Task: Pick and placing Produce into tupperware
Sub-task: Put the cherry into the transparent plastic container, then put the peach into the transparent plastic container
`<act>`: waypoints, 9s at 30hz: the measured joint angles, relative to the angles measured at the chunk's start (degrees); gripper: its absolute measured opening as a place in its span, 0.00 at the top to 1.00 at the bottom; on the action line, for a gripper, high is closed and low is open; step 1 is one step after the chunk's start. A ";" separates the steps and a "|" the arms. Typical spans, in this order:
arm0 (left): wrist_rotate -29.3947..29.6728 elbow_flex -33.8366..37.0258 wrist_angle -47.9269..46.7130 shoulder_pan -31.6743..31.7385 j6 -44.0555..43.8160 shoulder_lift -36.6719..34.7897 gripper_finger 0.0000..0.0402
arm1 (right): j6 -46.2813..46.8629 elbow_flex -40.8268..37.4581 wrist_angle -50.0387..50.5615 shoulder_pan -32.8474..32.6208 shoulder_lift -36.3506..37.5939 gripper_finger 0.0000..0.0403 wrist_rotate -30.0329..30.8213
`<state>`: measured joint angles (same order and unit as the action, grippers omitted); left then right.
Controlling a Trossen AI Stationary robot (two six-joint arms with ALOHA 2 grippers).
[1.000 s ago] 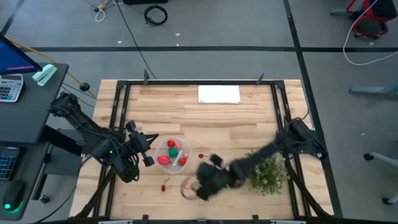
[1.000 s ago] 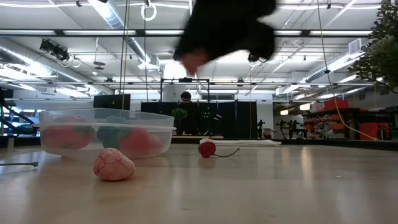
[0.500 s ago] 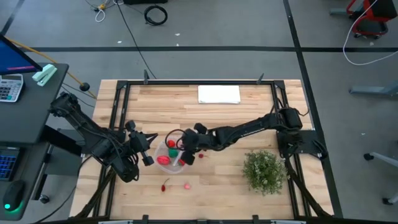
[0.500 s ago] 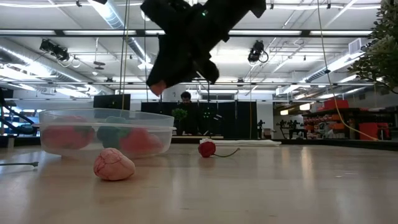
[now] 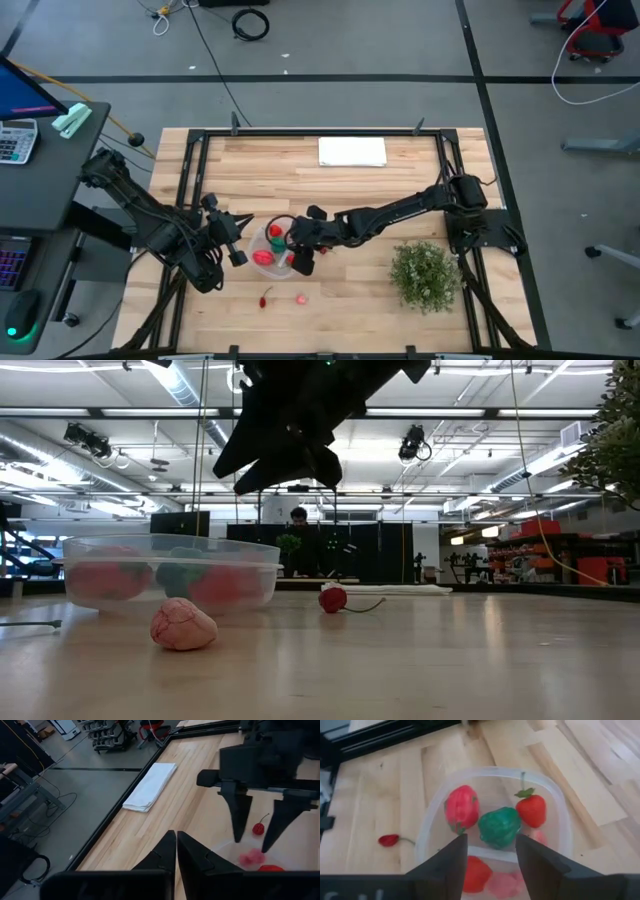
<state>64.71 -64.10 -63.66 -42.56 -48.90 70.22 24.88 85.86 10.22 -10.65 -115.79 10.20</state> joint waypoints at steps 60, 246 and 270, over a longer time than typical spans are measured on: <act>-0.07 0.00 -0.04 0.00 -2.95 0.04 0.94 | 12.85 -16.50 0.25 -4.01 -0.11 0.84 10.55; -36.06 4.02 61.08 4.19 12.05 41.46 0.52 | 11.37 -13.53 8.87 -28.84 25.49 0.62 25.59; -33.49 -6.58 35.36 4.58 9.52 32.54 0.83 | 11.54 -13.53 10.69 -28.85 25.49 0.62 25.64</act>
<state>31.22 -70.67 -28.30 -37.99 -39.38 102.76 36.42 72.34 20.91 -39.50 -90.30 35.83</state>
